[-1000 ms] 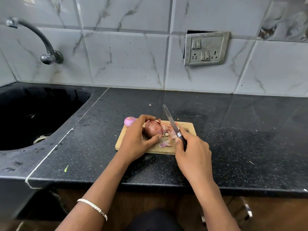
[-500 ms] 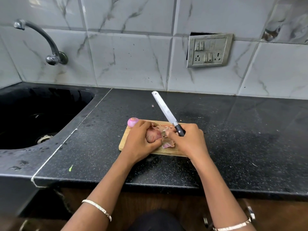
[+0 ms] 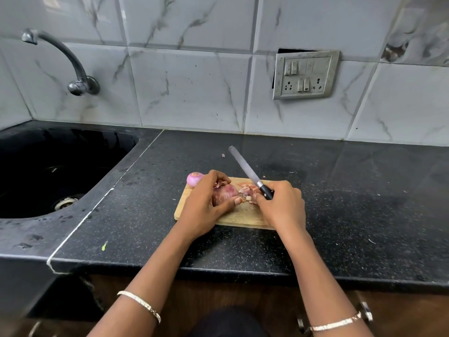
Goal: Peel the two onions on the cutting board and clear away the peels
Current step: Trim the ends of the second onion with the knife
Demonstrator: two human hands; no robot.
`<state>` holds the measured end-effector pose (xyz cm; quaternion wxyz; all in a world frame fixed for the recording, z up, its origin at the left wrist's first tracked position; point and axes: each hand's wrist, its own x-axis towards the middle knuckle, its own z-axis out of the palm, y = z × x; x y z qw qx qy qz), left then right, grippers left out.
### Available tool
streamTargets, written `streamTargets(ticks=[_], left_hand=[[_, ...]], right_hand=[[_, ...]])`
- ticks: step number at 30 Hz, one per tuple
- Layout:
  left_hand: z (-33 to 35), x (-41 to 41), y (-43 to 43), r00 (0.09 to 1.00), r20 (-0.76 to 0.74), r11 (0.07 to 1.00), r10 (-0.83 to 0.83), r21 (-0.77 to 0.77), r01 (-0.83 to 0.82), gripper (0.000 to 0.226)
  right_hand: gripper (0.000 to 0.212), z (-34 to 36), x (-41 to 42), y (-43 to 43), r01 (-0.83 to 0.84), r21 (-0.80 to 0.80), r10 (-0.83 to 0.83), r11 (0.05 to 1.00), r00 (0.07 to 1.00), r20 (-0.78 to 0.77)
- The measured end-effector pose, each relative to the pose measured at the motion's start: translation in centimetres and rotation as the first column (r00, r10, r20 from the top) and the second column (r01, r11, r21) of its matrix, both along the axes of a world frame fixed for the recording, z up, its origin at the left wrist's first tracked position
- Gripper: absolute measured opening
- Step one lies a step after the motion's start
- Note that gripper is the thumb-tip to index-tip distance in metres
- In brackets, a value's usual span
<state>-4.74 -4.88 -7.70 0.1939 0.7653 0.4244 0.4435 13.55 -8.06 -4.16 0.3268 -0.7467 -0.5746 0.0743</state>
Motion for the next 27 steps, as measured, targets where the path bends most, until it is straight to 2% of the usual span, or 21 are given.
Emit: streamTargets(ticks=[2, 4, 5, 8, 10, 12, 15, 19, 23, 25, 27], left_hand=[[0.1, 0.0, -0.1, 0.998, 0.061, 1.0, -0.019, -0.015, 0.02, 0.046], [0.2, 0.1, -0.1, 0.99, 0.135, 0.999, -0.025, -0.04, 0.03, 0.048], [0.1, 0.1, 0.0, 0.985, 0.169, 0.998, -0.021, -0.053, 0.03, 0.046], [-0.1, -0.1, 0.0, 0.978, 0.207, 0.997, -0.008, -0.072, 0.023, 0.043], [-0.1, -0.2, -0.1, 0.986, 0.163, 0.998, -0.02, -0.049, 0.029, 0.045], [0.0, -0.2, -0.2, 0.987, 0.152, 0.998, -0.049, -0.04, 0.055, 0.048], [0.3, -0.2, -0.3, 0.981, 0.173, 0.994, -0.091, -0.042, 0.1, 0.054], [0.3, -0.1, -0.6, 0.959, 0.235, 0.977, -0.16, -0.1, 0.188, 0.065], [0.1, -0.2, -0.6, 0.967, 0.216, 0.986, -0.134, -0.071, 0.152, 0.057], [0.1, -0.4, -0.6, 0.969, 0.219, 0.988, -0.112, -0.082, 0.133, 0.05], [0.1, -0.7, -0.6, 0.958, 0.267, 0.98, -0.103, -0.138, 0.143, 0.048]], right_hand=[[0.016, 0.1, -0.4, -0.4, -0.065, 0.095, 0.079, 0.993, 0.985, -0.156], [0.023, -0.2, -1.2, -1.1, -0.137, 0.146, 0.182, 0.98, 0.916, -0.359], [0.026, -0.4, -1.6, -1.3, -0.168, 0.14, 0.215, 0.976, 0.847, -0.486], [0.023, -0.1, -2.3, -1.4, -0.252, 0.064, 0.198, 0.966, 0.554, -0.808], [0.017, 0.2, -2.5, -1.2, -0.299, 0.072, 0.193, 0.951, 0.399, -0.897], [0.013, 0.3, -2.6, -1.0, -0.311, 0.109, 0.214, 0.944, 0.329, -0.92], [0.015, 0.2, -2.8, -1.0, -0.265, 0.148, 0.244, 0.953, 0.378, -0.893], [0.015, -0.3, -3.0, -0.9, -0.216, 0.19, 0.281, 0.958, 0.562, -0.778], [0.023, -0.6, -2.5, -1.7, -0.188, 0.223, 0.291, 0.957, 0.646, -0.706], [0.027, -0.9, -2.0, -2.4, -0.131, 0.232, 0.252, 0.964, 0.734, -0.631], [0.027, -1.5, -1.3, -3.3, -0.089, 0.227, 0.193, 0.97, 0.849, -0.491]])
